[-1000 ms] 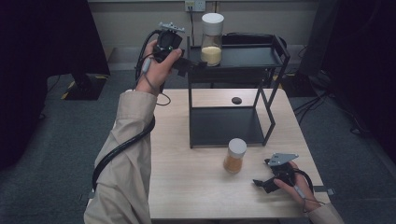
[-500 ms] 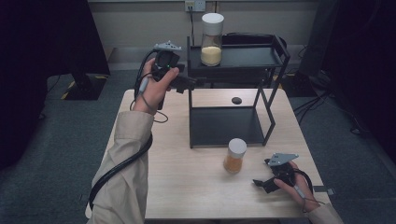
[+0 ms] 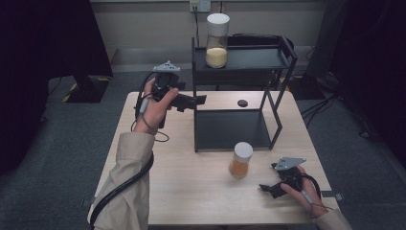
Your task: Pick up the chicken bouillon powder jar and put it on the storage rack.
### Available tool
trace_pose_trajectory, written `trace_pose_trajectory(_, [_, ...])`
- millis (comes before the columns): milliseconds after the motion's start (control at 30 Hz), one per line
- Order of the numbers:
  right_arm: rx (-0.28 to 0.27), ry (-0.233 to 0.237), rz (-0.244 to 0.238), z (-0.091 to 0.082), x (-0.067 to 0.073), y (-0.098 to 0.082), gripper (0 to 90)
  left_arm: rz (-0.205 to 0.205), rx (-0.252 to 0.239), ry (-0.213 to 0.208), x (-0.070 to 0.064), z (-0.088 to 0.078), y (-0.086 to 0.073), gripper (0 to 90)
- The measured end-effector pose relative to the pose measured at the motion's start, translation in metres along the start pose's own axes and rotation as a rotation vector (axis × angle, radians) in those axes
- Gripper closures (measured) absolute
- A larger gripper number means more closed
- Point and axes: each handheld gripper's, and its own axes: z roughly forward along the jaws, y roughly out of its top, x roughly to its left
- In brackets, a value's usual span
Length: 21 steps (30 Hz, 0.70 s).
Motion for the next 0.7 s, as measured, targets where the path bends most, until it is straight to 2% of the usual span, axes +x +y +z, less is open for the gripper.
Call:
trace_pose_trajectory(133, [0.0,0.0,0.0,0.0,0.0,0.0,0.0,0.01,0.009,-0.005,-0.003,0.001,-0.007,1.2])
trace_pose_trajectory(700, [0.0,0.0,0.0,0.0,0.0,0.0,0.0,0.002,0.016,-0.021,-0.012,-0.007,-0.041,1.4])
